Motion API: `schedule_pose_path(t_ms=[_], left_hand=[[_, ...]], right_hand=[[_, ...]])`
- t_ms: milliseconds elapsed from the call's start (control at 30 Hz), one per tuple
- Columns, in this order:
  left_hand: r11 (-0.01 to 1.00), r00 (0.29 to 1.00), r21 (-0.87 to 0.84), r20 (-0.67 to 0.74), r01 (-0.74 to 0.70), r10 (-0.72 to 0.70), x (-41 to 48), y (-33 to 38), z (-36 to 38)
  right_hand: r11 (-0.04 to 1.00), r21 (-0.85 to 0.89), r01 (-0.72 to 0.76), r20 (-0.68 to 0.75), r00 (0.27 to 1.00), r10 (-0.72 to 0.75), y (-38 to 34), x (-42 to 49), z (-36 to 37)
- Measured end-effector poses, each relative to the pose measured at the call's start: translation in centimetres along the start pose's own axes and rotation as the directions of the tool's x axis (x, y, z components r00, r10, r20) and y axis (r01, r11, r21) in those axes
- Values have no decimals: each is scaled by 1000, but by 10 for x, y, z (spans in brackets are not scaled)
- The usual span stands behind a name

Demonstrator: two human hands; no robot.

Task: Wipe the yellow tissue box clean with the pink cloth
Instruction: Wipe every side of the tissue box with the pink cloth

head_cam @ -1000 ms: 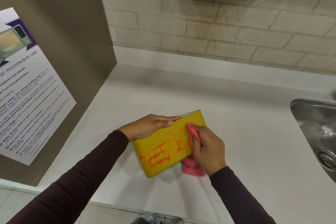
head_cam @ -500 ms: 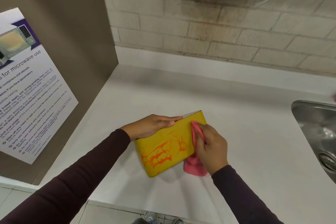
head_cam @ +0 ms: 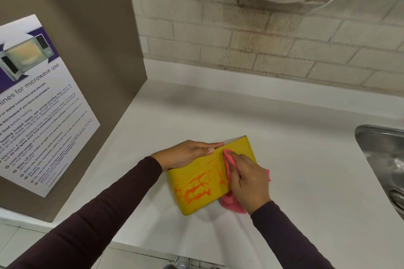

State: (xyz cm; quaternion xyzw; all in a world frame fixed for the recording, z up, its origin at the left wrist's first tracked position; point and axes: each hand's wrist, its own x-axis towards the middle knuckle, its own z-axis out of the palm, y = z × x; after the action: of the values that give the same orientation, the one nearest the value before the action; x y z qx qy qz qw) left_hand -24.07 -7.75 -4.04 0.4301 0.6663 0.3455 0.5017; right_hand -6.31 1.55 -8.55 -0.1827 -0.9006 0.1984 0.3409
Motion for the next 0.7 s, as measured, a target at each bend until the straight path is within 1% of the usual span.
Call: schedule_pose_path(t_ms=[67, 167, 267, 300, 367, 433, 500, 600, 700], left_hand=[[1000, 1000, 5, -12, 1, -1, 0, -1, -1], [1000, 1000, 9, -19, -3, 3, 0, -2, -1], [1000, 1000, 18, -17, -5, 6, 1, -2, -1], [1000, 1000, 22, -17, -5, 6, 1, -2, -1], [1000, 1000, 30, -12, -7, 7, 1, -2, -1], [999, 1000, 34, -15, -15, 16, 0, 0, 0], [999, 1000, 27, -21, -18, 19, 1, 0, 0], [1000, 1000, 18, -17, -17, 17, 2, -1, 0], [999, 1000, 30, 2, -23, 22, 2, -3, 0]], right_hand=[[1000, -3, 17, -19, 1000, -17, -10, 2, 7], [995, 4, 97, 38, 995, -97, -19, -3, 14], [987, 6, 160, 73, 984, -160, -11, -7, 6], [989, -6, 147, 59, 988, -146, -6, -8, 3], [998, -19, 64, 8, 998, -64, -1, -6, -1], [1000, -1, 9, -33, 999, -9, -4, -1, 3], [1000, -12, 24, -39, 999, -24, -14, 2, 10], [995, -34, 89, 14, 996, -89, -22, -1, 15], [988, -36, 150, 56, 987, -148, -14, -6, 9]])
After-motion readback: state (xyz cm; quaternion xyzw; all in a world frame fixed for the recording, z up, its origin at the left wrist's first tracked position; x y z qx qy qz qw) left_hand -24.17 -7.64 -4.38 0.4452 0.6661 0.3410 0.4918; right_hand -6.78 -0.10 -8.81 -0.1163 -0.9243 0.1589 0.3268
